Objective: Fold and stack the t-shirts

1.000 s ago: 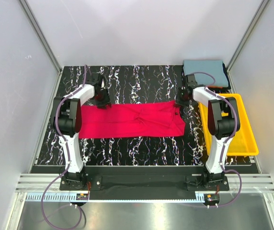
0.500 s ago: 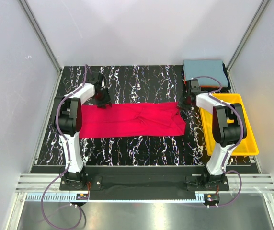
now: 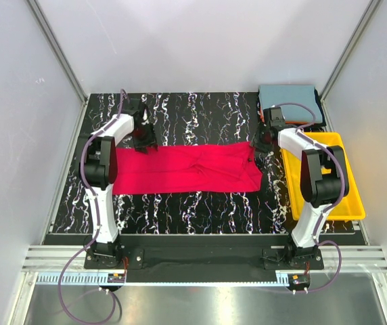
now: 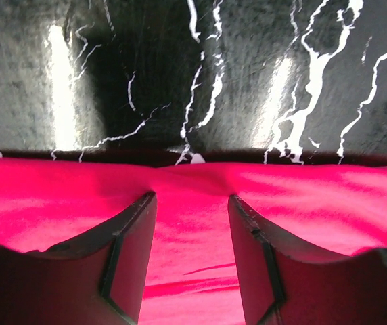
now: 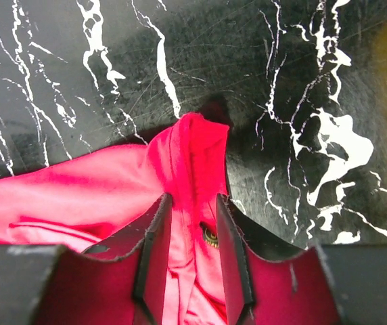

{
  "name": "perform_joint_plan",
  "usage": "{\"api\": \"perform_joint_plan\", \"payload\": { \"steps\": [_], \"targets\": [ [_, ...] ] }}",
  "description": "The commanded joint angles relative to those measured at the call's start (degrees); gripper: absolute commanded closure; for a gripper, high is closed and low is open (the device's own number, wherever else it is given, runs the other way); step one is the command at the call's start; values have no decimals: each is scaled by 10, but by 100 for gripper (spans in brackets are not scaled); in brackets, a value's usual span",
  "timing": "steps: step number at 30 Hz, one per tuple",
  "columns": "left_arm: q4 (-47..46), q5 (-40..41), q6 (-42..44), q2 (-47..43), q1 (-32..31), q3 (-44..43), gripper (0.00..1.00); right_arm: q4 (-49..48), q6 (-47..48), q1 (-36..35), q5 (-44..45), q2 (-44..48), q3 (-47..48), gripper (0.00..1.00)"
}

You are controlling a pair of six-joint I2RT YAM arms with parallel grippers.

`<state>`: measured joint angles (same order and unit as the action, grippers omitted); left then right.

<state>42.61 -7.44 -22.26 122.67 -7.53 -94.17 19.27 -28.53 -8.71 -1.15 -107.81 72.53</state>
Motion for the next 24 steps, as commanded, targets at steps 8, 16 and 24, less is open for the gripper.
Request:
{"api": "perform_joint_plan", "payload": {
  "steps": [8, 16, 24],
  "targets": [
    [12, -2, 17, -54, 5, 6, 46, 52, 8, 6, -30, 26, 85, 64],
    [12, 33, 11, -51, 6, 20, 44, 50, -7, 5, -57, -13, 97, 74],
    [11, 70, 3, -34, 24, 45, 41, 51, -17, 5, -19, -98, 106, 76]
  ]
}}
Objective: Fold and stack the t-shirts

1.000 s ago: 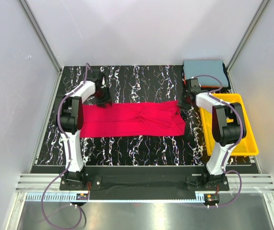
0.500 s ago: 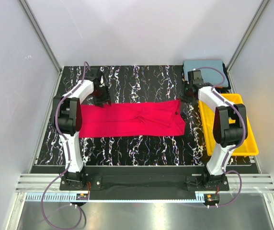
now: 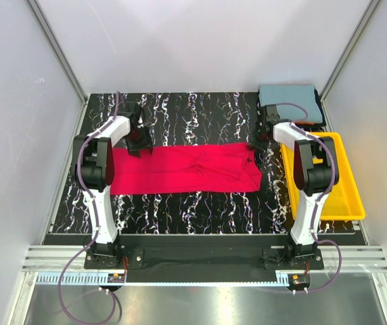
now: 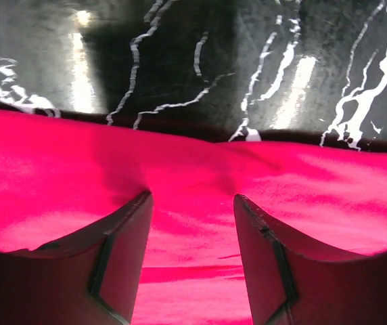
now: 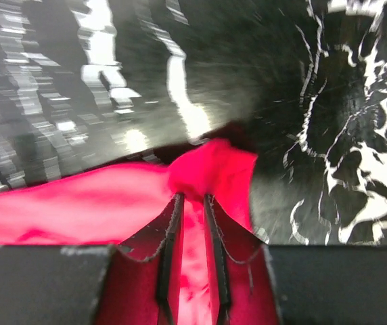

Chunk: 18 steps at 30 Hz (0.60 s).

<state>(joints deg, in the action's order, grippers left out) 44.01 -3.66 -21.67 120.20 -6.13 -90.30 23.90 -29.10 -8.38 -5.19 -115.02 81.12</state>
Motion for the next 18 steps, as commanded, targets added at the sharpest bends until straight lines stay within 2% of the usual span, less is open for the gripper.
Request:
{"api": "perform_joint_plan", "payload": {
  "steps": [1, 5, 8, 18],
  "targets": [
    [-2, 35, -4, -8, 13, 7, 41, 5, -11, 4, 39, -29, 18, 76],
    [-2, 64, -14, -6, 26, 14, 40, 6, -11, 4, 76, -38, 8, 76],
    [-2, 74, -27, -11, 33, 15, 39, 4, -6, 4, 65, -50, 25, 75],
    [-2, 113, -46, -78, 60, 12, 37, 4, -15, 5, 9, -154, 189, 73]
  ]
}}
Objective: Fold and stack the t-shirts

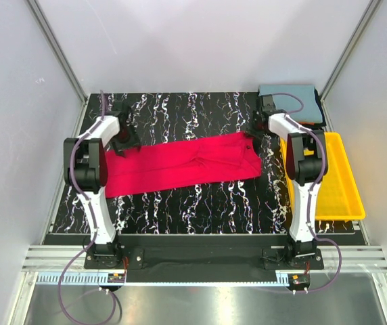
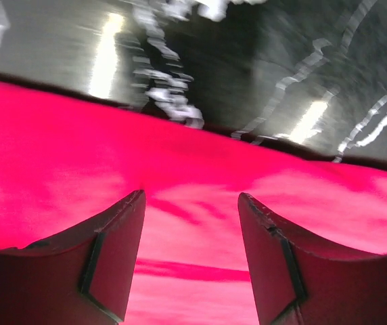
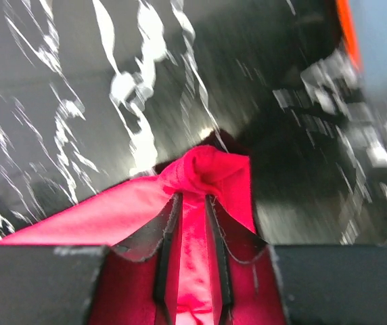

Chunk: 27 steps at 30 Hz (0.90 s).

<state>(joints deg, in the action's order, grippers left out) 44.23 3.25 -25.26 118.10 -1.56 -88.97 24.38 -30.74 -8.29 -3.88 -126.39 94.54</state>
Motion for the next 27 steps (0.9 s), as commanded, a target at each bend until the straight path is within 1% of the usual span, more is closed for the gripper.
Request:
{"api": "perform_joint_plan", "payload": {
  "steps": [1, 2, 4, 5, 7, 8, 9, 10, 11, 13, 14, 15, 17, 19, 22, 23, 24, 25, 26, 27],
  "targets": [
    [-4, 48, -11, -73, 31, -1, 37, -3, 2, 3, -16, -54, 72, 73],
    [-5, 59, -13, -81, 31, 1, 37, -5, 2, 3, -22, -82, 111, 73],
    [-8, 57, -11, -104, 31, 6, 37, -4, 5, 3, -38, -114, 153, 73],
    [-12, 42, -9, -110, 31, 10, 36, -4, 6, 3, -41, -142, 195, 73],
    [-19, 20, -8, -128, 31, 16, 37, -4, 3, 3, -50, -171, 241, 73],
    [-30, -21, -3, -135, 31, 20, 36, -4, 2, 3, -53, -198, 287, 73],
    [-44, -53, -2, -151, 31, 37, 37, -2, 1, 3, -56, -213, 312, 72],
    [-79, -86, -4, -161, 30, 51, 36, -1, 0, 3, -55, -227, 337, 72],
    [-98, -145, -8, -172, 29, 66, 36, 7, 1, 4, -54, -256, 389, 72],
    [-139, -187, -16, -199, 22, 106, 36, 21, 1, 4, -54, -285, 448, 71],
    [-149, -227, -22, -204, 18, 117, 36, 32, 2, 5, -58, -310, 503, 71],
    [-154, -244, -23, -204, 18, 129, 36, 36, 1, 6, -70, -320, 527, 71],
    [-156, -266, -22, -201, -4, 139, 36, 37, -4, 5, -86, -330, 570, 70],
    [-154, -258, -11, -198, -18, 155, 36, 37, -10, 6, -104, -319, 572, 70],
    [-155, -285, -20, -194, -10, 181, 37, 37, -9, 5, -105, -260, 528, 67],
    [-155, -303, -34, -193, -6, 194, 39, 37, -5, 6, -100, -222, 495, 60],
    [-157, -301, -36, -197, -2, 201, 39, 38, -2, 6, -90, -201, 478, 57],
    [-157, -294, -33, -201, -2, 205, 39, 37, 2, 6, -87, -182, 450, 52],
    [-156, -277, -36, -204, -1, 215, 37, 38, 6, 6, -84, -150, 440, 46],
    [-157, -279, -42, -209, 8, 223, 37, 38, 7, 6, -83, -135, 431, 45]
  ]
}}
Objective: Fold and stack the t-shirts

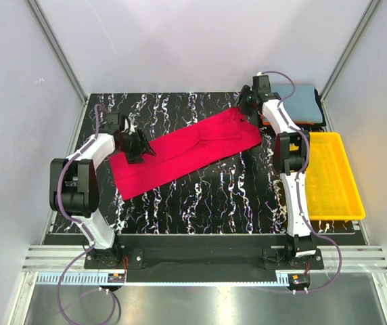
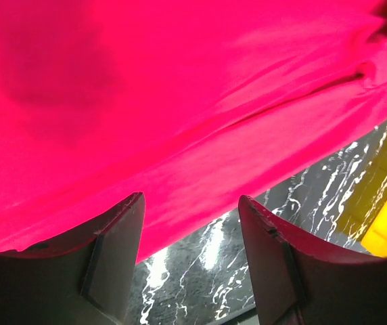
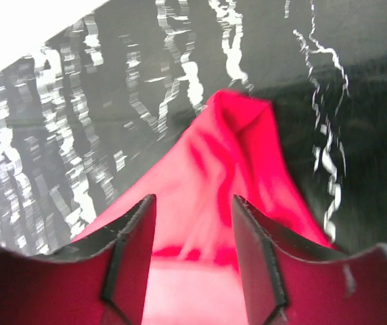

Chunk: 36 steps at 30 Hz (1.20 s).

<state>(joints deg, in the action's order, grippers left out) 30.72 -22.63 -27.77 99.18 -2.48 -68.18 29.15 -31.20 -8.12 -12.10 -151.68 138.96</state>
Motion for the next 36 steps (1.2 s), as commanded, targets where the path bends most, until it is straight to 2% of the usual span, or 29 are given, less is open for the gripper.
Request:
{"api": "perform_joint_plan", "payload": {
  "steps": [1, 6, 9, 16, 19, 22, 27, 30, 32, 34, 36],
  "targets": [
    [-21, -22, -25, -21, 22, 23, 37, -4, 12, 4, -1, 131, -25, 44],
    [-22, 35, -59, -29, 50, 90, 38, 21, -11, 3, -12, 211, -80, 39],
    [-24, 64, -72, -38, 59, 129, 39, 22, -16, 3, -44, 257, -153, 38],
    [-16, 140, -122, -83, 64, 211, 40, 0, -34, 3, -16, 370, -408, 44],
    [-14, 182, -153, -138, 65, 255, 41, -18, -38, 3, -9, 403, -473, 48],
    [-14, 191, -177, -206, 66, 292, 40, -43, -41, 4, -8, 408, -515, 54],
    [17, 188, -164, -264, 63, 266, 39, -69, -38, 3, -8, 371, -516, 66],
    [23, 186, -139, -272, 61, 243, 39, -73, -37, 4, -7, 343, -493, 67],
    [15, 144, -116, -268, 56, 235, 39, -73, -33, 3, -7, 329, -475, 67],
    [5, 113, -93, -261, 30, 227, 39, -73, -32, 3, 0, 316, -458, 70],
    [7, 116, -93, -250, 5, 228, 42, -73, -31, 4, 7, 306, -448, 75]
  ]
}}
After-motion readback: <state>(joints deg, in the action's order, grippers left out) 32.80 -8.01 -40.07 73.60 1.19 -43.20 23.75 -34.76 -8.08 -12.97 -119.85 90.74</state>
